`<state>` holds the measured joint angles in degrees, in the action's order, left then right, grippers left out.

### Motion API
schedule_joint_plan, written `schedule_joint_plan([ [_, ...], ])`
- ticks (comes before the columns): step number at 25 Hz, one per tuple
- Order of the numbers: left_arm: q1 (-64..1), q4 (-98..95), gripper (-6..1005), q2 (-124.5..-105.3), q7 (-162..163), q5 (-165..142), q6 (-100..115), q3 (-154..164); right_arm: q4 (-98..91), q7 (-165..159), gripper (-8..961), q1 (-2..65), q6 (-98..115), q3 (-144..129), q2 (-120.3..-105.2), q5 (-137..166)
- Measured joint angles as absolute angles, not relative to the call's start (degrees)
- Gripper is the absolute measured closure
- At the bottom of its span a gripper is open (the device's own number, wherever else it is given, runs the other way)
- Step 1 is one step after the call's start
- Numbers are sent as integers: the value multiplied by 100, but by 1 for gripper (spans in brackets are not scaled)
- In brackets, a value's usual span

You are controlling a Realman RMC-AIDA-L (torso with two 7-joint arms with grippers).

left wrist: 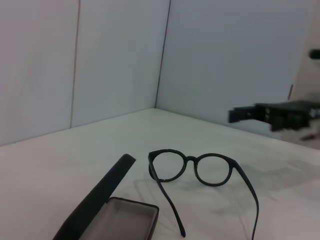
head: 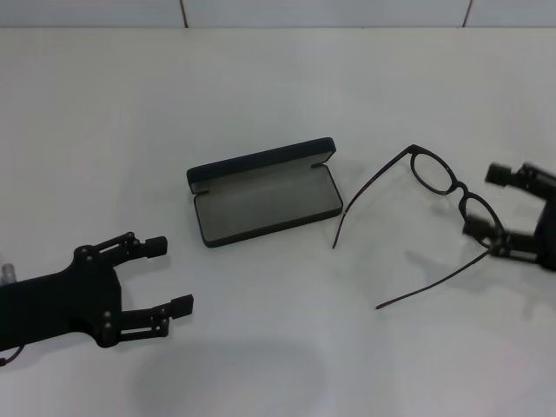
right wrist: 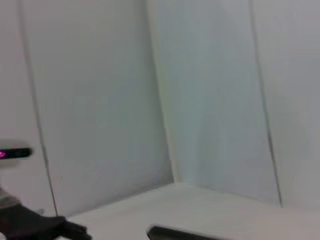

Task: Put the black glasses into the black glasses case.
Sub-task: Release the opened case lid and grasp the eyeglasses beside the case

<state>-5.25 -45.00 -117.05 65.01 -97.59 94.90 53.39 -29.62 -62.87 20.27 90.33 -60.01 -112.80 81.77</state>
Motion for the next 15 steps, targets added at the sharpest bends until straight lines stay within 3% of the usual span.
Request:
schedule_joint_plan([
  [8,-595,-4500,111,-11658,6545,-9890,9582,5335,-4958,-9763,70,2628,8680,-6004,-10795,9636],
  [15,-612,-4438,111,-11660,6548,-9965,9597,5335,-5425,-11935,70,3712,8881,-6003,-10439,10991],
])
